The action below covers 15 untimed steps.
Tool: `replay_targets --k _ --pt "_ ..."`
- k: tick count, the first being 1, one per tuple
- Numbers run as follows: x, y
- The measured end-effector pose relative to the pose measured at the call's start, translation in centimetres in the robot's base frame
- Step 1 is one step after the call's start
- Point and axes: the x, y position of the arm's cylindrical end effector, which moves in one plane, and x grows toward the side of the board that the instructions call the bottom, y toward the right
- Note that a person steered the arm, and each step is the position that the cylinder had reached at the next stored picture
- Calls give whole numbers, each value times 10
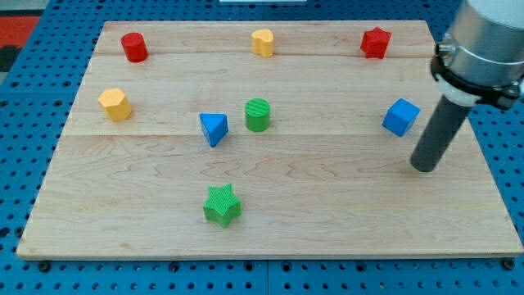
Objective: Move the green star a bit left
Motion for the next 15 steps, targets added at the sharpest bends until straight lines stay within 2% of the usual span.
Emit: replay_targets --k 3,5,6,7,8,9,10,11,12,13,15 --pt "0 -6" --pt "0 -31" --pt "-3 -70" --pt "-20 -120" --pt "-42 -136" --pt "-39 -150" --pt "-57 -169" --pt "-95 -155" --pt "-101 -174" --pt "-92 -182" --pt "-5 -155"
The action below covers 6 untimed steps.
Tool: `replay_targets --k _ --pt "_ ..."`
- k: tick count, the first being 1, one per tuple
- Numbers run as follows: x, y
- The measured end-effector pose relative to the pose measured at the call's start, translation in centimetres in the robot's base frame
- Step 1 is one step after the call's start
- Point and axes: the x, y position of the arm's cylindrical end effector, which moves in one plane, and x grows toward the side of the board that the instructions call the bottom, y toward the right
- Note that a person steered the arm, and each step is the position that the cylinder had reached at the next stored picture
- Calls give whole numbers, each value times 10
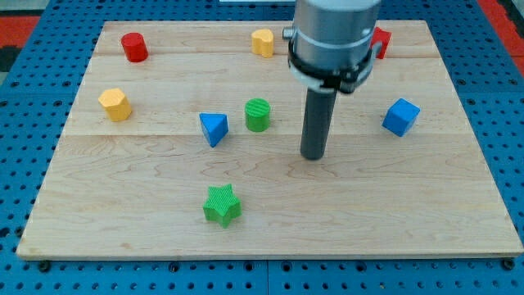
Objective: Move the green star a bit left
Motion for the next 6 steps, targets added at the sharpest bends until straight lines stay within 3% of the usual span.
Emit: replay_targets --k 2,4,5,6 --pt "81 -43" --pt "77 -143" --pt "74 -148" --pt "70 -101"
